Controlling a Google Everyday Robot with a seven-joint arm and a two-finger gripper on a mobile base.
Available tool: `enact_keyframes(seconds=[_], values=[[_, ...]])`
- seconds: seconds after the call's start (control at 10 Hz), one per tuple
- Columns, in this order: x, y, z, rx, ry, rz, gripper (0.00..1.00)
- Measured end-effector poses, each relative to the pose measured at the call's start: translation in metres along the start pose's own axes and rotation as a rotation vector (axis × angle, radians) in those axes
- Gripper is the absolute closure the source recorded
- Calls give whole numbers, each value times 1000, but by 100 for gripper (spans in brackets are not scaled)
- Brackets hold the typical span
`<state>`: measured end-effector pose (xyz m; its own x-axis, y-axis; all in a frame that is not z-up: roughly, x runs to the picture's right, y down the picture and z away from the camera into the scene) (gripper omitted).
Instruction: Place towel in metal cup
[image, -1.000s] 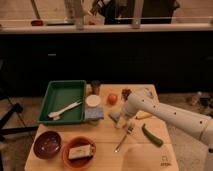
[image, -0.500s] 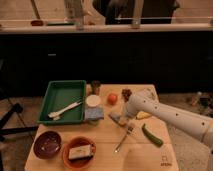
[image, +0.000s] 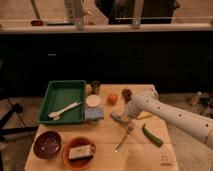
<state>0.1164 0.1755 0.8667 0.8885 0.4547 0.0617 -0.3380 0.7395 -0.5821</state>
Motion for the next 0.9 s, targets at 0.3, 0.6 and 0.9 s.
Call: enact_keyframes(seconds=[0.3,0.6,0.9], values=[[-19,-3,-22,27,-24,-36,100],[-35,-17,-47,71,-49,-61,100],[-61,-39,-67,111,-65,-87,100]])
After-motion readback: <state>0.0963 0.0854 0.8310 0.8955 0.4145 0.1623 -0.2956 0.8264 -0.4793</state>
